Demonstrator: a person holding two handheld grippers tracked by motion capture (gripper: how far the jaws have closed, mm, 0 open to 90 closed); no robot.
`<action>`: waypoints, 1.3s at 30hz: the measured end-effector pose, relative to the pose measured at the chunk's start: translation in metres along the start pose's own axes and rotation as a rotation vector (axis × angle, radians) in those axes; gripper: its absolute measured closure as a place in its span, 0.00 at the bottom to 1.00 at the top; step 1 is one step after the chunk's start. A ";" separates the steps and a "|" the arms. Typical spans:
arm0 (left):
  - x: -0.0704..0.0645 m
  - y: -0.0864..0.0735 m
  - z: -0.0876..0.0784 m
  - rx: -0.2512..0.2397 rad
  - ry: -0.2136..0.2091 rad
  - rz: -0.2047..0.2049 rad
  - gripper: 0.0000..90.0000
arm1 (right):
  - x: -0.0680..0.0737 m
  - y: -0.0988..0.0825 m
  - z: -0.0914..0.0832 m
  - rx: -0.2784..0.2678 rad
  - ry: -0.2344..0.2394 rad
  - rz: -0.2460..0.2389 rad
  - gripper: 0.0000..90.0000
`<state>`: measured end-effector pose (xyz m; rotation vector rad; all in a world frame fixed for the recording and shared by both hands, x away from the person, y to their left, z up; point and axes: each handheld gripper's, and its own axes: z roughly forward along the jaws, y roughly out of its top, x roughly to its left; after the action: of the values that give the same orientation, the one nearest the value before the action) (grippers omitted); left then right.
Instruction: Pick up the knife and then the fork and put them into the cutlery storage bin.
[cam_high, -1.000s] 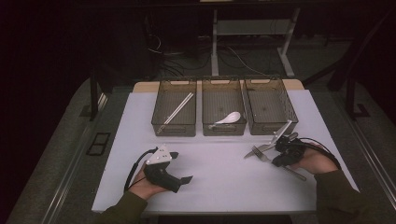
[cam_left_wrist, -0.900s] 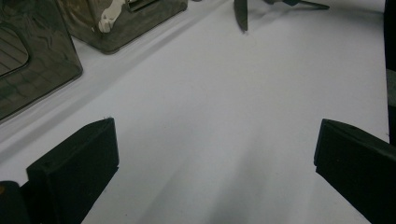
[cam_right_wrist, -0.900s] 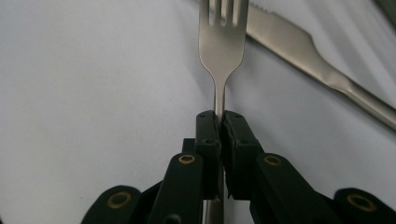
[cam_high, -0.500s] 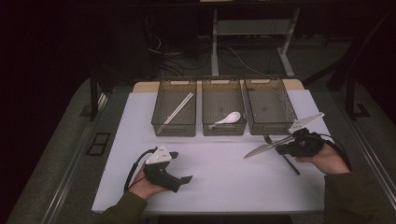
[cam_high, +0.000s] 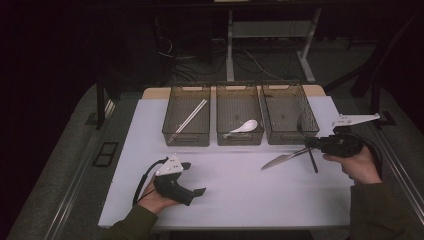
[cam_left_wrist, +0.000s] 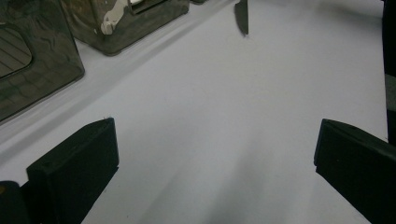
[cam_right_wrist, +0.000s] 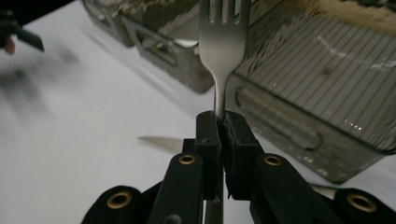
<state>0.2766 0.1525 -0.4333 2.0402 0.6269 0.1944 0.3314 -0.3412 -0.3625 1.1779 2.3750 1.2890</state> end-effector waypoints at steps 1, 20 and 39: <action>0.000 0.000 0.000 -0.001 0.001 0.000 0.00 | -0.002 0.001 -0.001 -0.013 -0.007 0.000 0.95; 0.002 -0.001 -0.001 -0.030 -0.002 0.002 0.00 | -0.025 0.060 -0.007 -0.143 -0.152 0.009 0.95; 0.001 0.000 -0.002 -0.030 -0.012 0.006 0.00 | -0.060 0.085 0.047 -0.100 -0.245 0.011 0.94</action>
<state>0.2768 0.1547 -0.4328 2.0134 0.6074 0.1941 0.4421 -0.3296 -0.3362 1.2420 2.1097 1.1756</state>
